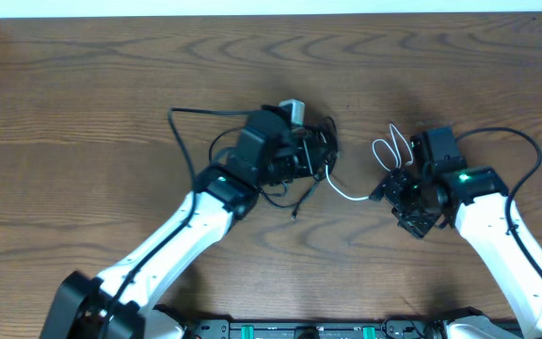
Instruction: Untangle cables
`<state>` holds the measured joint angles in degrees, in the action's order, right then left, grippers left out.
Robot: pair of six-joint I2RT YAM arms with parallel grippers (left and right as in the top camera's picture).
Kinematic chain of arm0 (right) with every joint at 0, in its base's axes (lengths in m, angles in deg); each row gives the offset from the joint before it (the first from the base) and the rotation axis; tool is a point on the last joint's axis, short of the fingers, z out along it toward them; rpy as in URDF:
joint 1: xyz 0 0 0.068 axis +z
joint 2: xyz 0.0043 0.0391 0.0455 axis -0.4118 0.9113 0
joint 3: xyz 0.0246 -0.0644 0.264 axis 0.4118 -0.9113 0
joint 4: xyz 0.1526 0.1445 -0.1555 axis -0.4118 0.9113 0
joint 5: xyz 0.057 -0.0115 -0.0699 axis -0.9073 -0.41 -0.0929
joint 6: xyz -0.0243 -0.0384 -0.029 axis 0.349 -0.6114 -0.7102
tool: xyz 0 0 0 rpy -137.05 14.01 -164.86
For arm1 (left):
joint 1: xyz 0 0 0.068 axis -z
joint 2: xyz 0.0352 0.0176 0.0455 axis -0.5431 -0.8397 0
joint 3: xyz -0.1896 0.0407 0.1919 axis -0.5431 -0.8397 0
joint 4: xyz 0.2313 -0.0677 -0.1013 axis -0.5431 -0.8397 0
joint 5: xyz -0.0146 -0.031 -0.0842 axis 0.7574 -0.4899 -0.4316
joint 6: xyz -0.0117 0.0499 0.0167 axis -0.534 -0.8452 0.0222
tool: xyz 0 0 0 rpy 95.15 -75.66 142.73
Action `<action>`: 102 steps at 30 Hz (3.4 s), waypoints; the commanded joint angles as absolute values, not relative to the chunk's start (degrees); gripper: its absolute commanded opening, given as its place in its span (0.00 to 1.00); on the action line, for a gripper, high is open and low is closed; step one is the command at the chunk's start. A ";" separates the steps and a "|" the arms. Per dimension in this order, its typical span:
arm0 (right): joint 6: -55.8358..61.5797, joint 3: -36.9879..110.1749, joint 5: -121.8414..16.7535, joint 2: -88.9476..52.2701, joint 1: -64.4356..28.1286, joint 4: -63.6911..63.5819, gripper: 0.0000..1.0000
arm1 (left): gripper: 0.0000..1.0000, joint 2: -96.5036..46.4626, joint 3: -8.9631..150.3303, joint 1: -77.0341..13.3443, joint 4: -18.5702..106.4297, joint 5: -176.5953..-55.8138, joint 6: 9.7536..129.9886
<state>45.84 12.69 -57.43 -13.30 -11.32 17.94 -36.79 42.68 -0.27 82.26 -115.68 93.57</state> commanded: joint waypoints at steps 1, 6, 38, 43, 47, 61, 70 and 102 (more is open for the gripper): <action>53.47 8.30 -54.41 -12.95 -11.10 11.39 0.74 | 0.07 -32.03 42.79 -1.78 82.47 -120.07 92.42; 54.72 4.04 -56.49 -12.93 -11.10 3.93 0.17 | 0.08 -30.28 42.79 -1.72 82.02 -121.43 93.44; 15.68 20.78 -74.94 -15.22 -46.43 15.54 0.64 | 0.07 -30.08 42.79 -24.32 72.33 -110.63 107.74; 20.73 18.88 -83.66 -15.22 -34.82 17.79 0.86 | 0.08 -30.08 42.79 -20.29 73.80 -110.11 120.26; 30.63 16.06 -81.49 -15.18 -24.81 13.16 0.91 | 0.08 -30.08 42.79 -16.93 76.05 -108.05 120.98; 46.10 12.26 -71.85 -10.94 -0.57 -7.37 0.71 | 0.08 -30.08 42.79 -11.35 76.09 -107.35 122.05; 45.69 12.26 -74.41 -4.71 1.83 -9.22 0.40 | 0.07 -30.08 42.79 -11.27 76.07 -107.88 122.03; 33.95 17.37 -36.91 -6.50 -26.14 5.35 0.02 | 0.08 -30.08 42.79 -14.02 74.98 -109.95 119.10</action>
